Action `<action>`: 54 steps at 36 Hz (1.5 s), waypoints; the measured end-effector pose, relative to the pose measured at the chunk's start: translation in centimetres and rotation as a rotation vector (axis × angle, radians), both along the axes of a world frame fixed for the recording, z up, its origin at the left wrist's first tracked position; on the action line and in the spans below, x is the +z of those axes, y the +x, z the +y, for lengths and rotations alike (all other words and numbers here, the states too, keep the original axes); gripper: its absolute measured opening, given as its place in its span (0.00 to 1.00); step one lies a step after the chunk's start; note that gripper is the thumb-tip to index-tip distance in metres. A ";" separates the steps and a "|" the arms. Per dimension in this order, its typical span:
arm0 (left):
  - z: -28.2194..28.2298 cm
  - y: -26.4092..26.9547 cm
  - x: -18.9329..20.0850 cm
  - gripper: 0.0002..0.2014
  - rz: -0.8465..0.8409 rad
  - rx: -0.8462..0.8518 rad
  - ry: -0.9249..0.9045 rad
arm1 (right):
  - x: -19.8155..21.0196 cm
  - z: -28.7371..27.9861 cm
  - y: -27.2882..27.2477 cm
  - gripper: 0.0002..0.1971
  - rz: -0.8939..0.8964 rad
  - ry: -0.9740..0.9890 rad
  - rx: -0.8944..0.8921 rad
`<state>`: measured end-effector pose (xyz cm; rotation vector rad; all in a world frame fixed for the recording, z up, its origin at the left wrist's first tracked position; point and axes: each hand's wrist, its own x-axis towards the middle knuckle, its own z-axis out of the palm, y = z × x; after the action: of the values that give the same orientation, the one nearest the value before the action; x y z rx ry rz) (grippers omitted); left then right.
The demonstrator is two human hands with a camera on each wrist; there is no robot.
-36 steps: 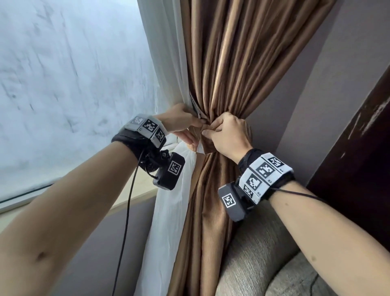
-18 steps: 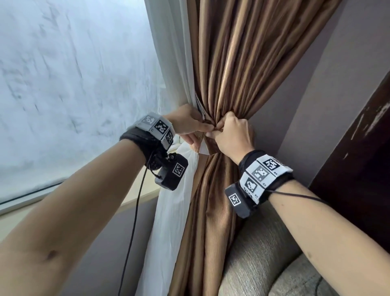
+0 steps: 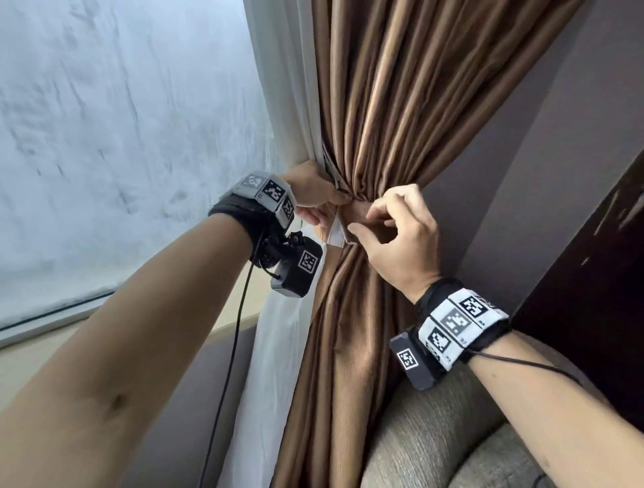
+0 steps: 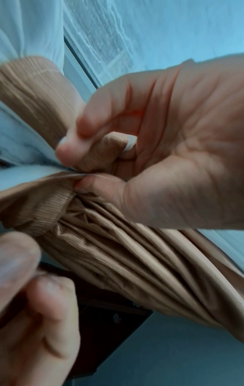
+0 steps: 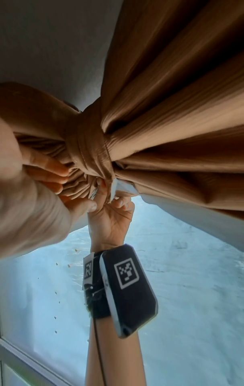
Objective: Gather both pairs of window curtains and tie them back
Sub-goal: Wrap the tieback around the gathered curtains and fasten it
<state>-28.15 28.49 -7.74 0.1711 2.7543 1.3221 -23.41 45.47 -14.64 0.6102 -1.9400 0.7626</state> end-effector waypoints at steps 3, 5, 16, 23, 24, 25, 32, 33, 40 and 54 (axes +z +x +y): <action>0.0 -0.2 0.1 0.11 -0.008 0.008 -0.007 | -0.1 0.1 -0.3 0.20 -0.163 0.094 0.034; 0.0 -0.1 0.2 0.10 -0.013 0.009 -0.003 | -0.4 0.2 -0.7 0.24 -0.317 0.177 0.031; 0.3 0.3 0.2 0.15 -0.054 0.041 -0.002 | -1.0 0.3 -0.5 0.06 -0.170 0.145 -0.049; 0.8 1.1 0.5 0.14 -0.061 0.056 -0.004 | -0.2 -0.3 0.9 0.06 -0.108 0.122 -0.026; 0.7 1.2 0.6 0.13 -0.062 0.055 -0.004 | -0.2 -0.5 1.1 0.06 -0.111 0.144 -0.037; 0.7 1.2 0.7 0.13 -0.063 0.054 -0.004 | -0.3 -0.8 1.4 0.05 -0.103 0.169 -0.049; 0.3 1.2 0.6 0.07 -0.038 0.062 0.000 | -1.0 -3.4 1.7 0.09 -0.001 0.397 -0.117; 0.3 1.2 0.6 0.07 -0.034 0.070 -0.017 | -1.3 -3.4 1.2 0.10 0.008 0.403 -0.101; -0.1 0.6 0.1 0.09 0.005 0.145 -0.050 | -1.9 -3.7 -0.6 0.12 -0.034 0.549 -0.079; -1.4 0.9 -2.1 0.13 0.240 0.057 -0.116 | -0.1 -6.0 0.8 0.18 -0.394 1.090 -0.242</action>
<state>-27.25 27.09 -9.80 0.2618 3.0471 1.2227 -22.56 39.43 -14.78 0.8569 -2.6759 -0.4463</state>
